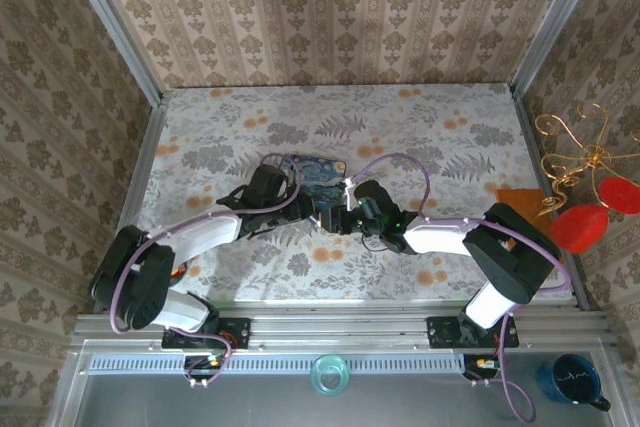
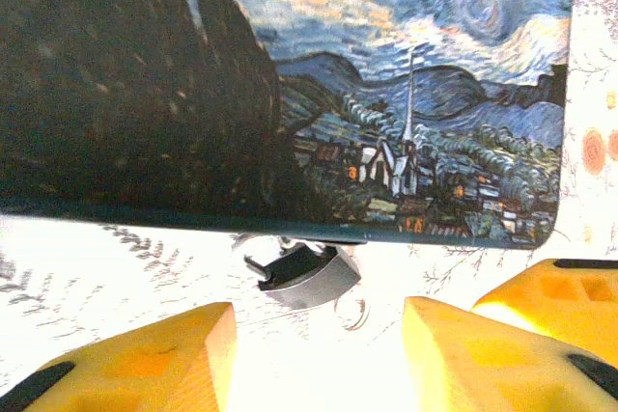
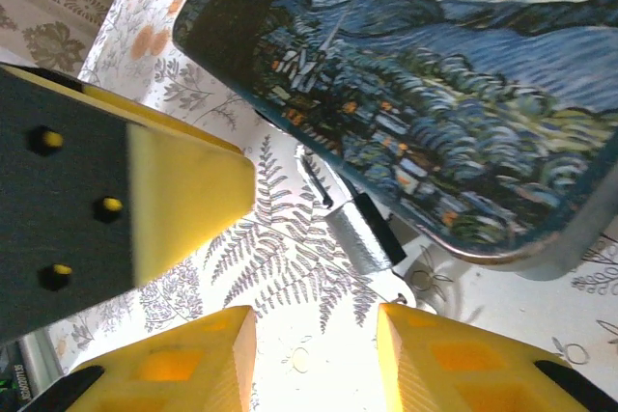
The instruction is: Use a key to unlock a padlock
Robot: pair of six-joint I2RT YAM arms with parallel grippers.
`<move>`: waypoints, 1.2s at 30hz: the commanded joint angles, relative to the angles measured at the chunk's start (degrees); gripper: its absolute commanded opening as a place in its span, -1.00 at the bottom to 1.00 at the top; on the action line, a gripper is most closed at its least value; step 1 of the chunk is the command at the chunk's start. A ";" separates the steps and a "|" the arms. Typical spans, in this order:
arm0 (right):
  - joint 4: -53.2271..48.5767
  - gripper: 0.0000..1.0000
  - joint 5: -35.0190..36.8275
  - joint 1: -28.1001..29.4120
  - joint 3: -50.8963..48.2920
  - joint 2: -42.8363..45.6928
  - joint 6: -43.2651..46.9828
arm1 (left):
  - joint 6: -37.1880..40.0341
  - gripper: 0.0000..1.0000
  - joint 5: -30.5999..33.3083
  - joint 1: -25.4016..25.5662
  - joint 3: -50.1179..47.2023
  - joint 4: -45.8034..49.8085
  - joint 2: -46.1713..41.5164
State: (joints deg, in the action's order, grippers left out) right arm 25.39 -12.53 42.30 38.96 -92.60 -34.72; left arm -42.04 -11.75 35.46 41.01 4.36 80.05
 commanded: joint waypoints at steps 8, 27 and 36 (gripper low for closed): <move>-7.63 -0.18 0.29 0.78 5.16 -2.26 4.97 | 15.59 0.29 -0.78 -11.28 3.98 8.16 -3.19; -20.36 0.07 2.77 -1.12 19.04 -12.87 17.84 | 15.93 0.36 -4.69 -15.16 10.74 4.14 12.32; -18.47 0.00 -2.70 -1.27 18.49 -14.78 15.32 | 12.30 0.35 -1.44 -15.09 6.65 2.44 11.36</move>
State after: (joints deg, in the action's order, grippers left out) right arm 6.46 -12.49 41.08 57.12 -106.28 -18.44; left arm -28.29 -16.75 20.53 50.19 4.75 90.91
